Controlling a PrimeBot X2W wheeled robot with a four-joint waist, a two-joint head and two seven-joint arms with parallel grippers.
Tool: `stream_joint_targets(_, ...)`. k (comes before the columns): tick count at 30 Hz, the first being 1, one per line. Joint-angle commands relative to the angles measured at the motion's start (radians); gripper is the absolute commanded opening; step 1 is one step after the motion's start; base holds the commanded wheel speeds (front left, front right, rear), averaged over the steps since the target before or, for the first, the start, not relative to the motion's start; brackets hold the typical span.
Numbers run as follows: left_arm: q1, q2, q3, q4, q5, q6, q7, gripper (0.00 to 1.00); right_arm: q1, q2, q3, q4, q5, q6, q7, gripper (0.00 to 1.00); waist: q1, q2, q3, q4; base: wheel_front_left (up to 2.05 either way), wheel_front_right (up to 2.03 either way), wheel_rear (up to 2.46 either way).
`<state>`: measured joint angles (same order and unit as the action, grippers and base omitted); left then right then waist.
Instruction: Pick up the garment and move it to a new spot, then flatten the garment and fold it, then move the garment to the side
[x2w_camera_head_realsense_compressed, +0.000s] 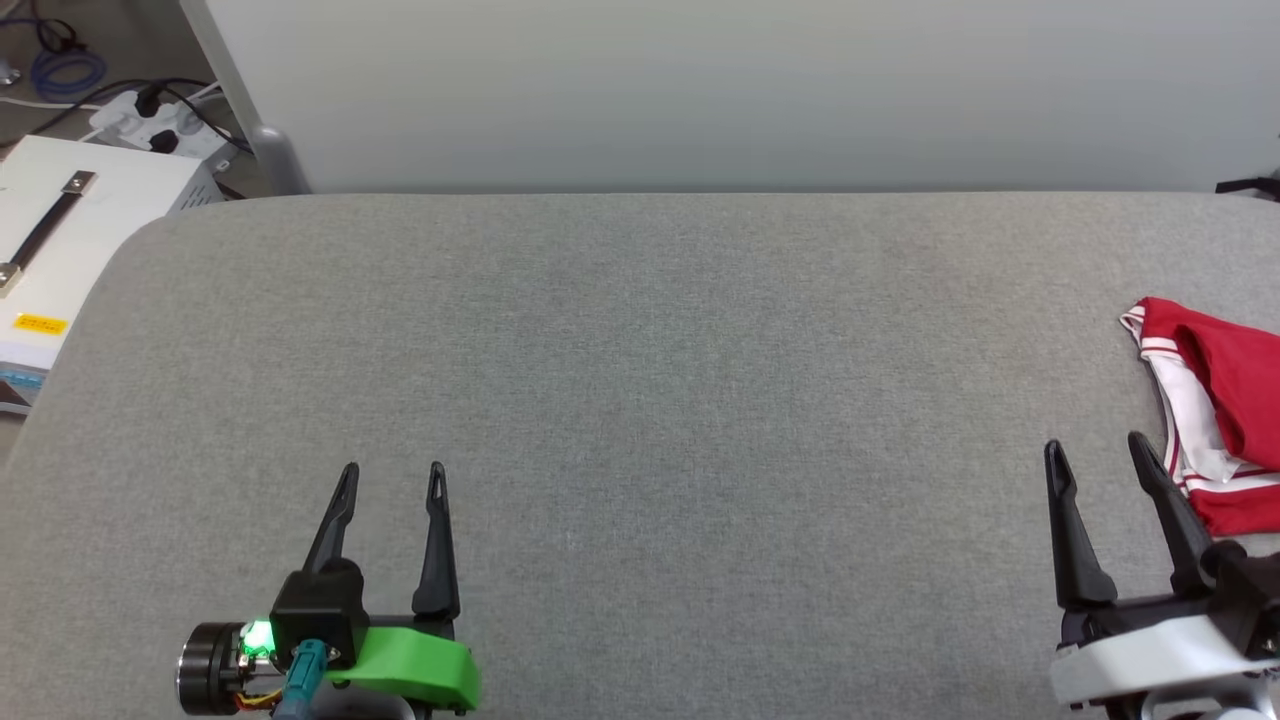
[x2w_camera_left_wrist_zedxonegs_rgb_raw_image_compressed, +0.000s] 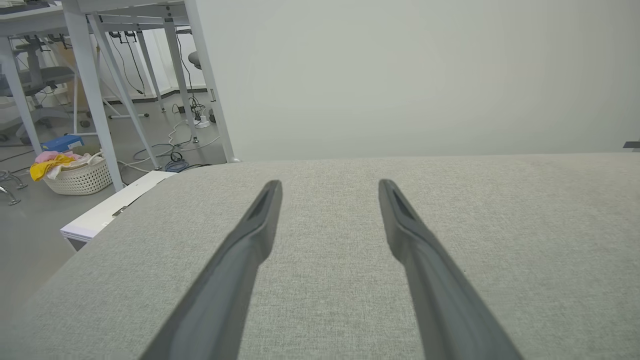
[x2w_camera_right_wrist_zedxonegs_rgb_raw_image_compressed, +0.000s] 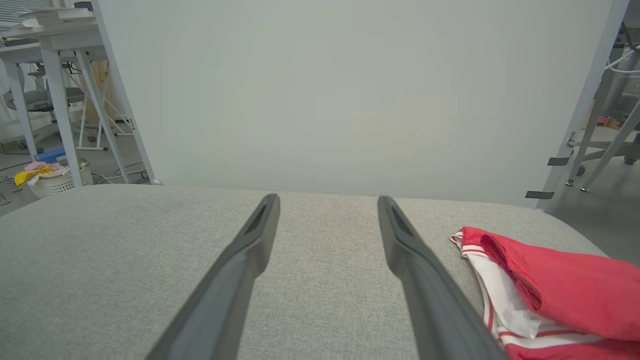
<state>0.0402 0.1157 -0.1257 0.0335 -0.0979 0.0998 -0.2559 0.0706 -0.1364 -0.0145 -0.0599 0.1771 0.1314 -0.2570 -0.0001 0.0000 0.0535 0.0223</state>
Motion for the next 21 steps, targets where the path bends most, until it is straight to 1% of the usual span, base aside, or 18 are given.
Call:
stream_joint_targets(1,0.018,-0.007,0.005,0.005,-0.002,-0.009,-0.006,1.0,0.021,0.006,-0.003,-0.014,-0.009,-0.001,-0.005,1.0,0.0001,0.0,-0.011,0.009,0.0,0.0,0.0)
stream_joint_targets(4,0.029,-0.013,0.01,0.01,0.002,-0.018,-0.006,1.0,0.064,0.018,0.001,-0.037,-0.035,-0.001,-0.005,1.0,0.0001,0.0,-0.02,0.015,0.0,0.0,0.0)
stream_joint_targets(12,0.04,-0.022,0.021,0.019,0.015,-0.037,-0.006,1.0,0.095,0.014,-0.002,-0.029,-0.025,-0.001,-0.005,1.0,0.0001,0.0,-0.025,0.023,0.0,0.0,0.0)
stream_joint_targets(13,0.026,-0.018,0.018,0.019,0.008,-0.033,0.0,0.0,0.086,0.018,-0.001,-0.03,-0.025,0.0,0.0,0.0,0.0001,0.0,-0.025,0.023,0.0,0.0,0.0)
stream_joint_targets(21,0.022,-0.02,0.022,0.016,0.013,-0.037,0.014,0.0,0.078,0.021,0.0,-0.025,-0.033,0.0,0.015,0.0,0.0001,0.0,-0.026,0.02,0.0,0.0,0.0)
